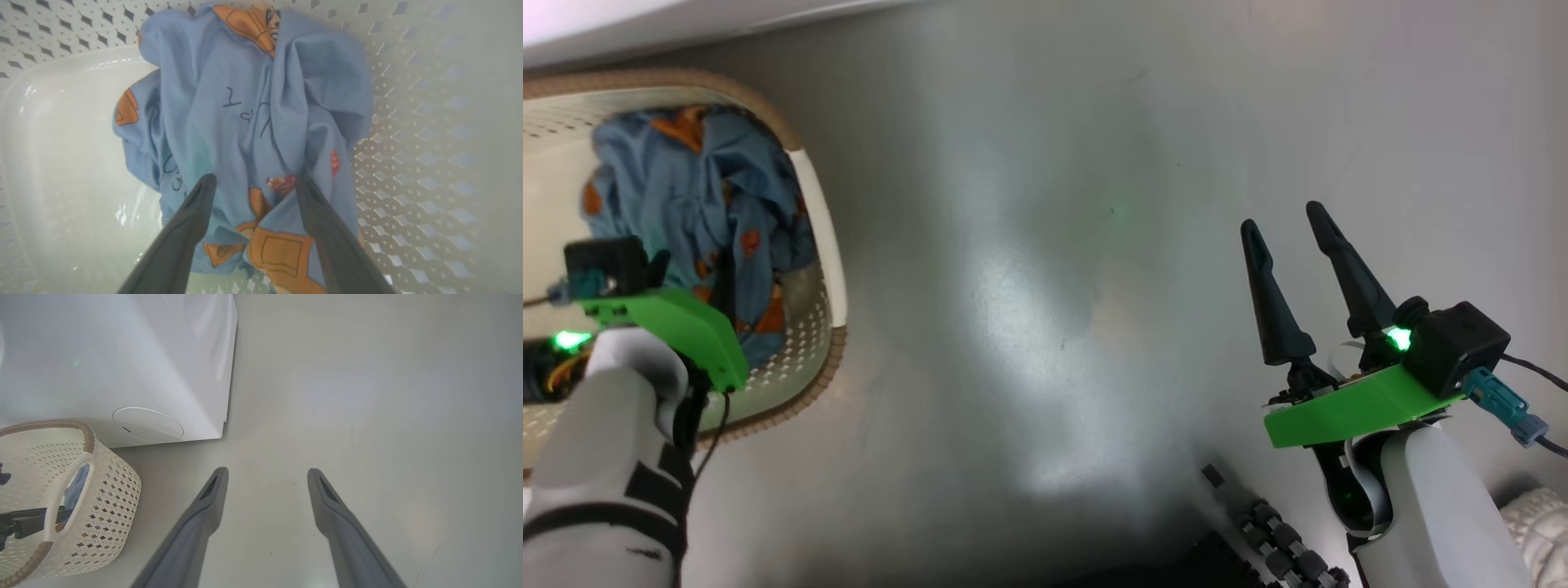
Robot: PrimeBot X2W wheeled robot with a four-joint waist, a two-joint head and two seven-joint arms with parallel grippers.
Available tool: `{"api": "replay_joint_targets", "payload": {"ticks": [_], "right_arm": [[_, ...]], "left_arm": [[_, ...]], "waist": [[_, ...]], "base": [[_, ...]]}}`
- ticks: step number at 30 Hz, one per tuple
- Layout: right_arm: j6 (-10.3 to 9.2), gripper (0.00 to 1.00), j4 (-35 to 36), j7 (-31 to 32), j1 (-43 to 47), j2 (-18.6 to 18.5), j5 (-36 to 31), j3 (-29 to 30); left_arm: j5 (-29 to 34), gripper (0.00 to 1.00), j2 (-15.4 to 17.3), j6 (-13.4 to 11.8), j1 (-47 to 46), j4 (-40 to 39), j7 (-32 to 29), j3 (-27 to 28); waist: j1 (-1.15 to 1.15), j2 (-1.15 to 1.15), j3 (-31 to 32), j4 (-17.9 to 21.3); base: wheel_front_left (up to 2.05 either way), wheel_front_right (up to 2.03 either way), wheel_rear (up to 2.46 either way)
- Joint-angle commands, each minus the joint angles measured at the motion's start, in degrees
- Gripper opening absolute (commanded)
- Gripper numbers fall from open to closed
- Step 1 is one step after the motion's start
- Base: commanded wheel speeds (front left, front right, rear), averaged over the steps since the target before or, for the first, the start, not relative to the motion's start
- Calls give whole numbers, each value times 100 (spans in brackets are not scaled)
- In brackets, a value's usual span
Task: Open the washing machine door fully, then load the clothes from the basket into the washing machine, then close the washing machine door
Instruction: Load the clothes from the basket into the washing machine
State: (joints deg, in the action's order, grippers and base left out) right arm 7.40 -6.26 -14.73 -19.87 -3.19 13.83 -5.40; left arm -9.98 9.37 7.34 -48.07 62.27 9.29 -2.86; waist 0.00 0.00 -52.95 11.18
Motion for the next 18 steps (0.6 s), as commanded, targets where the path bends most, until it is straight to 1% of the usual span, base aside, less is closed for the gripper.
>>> {"api": "replay_joint_targets", "payload": {"ticks": [1,5,9,14,18], "right_arm": [[9,100,94,-27,173,28,64,-159],[9,100,85,-27,204,29,165,-192],[9,100,90,-27,212,30,273,-250],[9,100,115,-27,258,30,339,-276],[9,100,125,-27,297,31,365,-280]], "left_arm": [[-61,100,244,4,26,76,-98,38],[-172,100,286,10,-125,259,-337,-18],[-243,100,435,12,-302,430,-558,-80],[-225,100,536,6,-571,511,-649,-176],[-140,100,615,-103,-743,634,-761,-281]], "waist": [[0,0,-132,123],[0,0,-165,171],[0,0,-215,261],[0,0,-315,344],[0,0,-372,404]], "base": [[0,0,0],[0,0,0],[0,0,0],[0,0,0],[0,0,0]]}}
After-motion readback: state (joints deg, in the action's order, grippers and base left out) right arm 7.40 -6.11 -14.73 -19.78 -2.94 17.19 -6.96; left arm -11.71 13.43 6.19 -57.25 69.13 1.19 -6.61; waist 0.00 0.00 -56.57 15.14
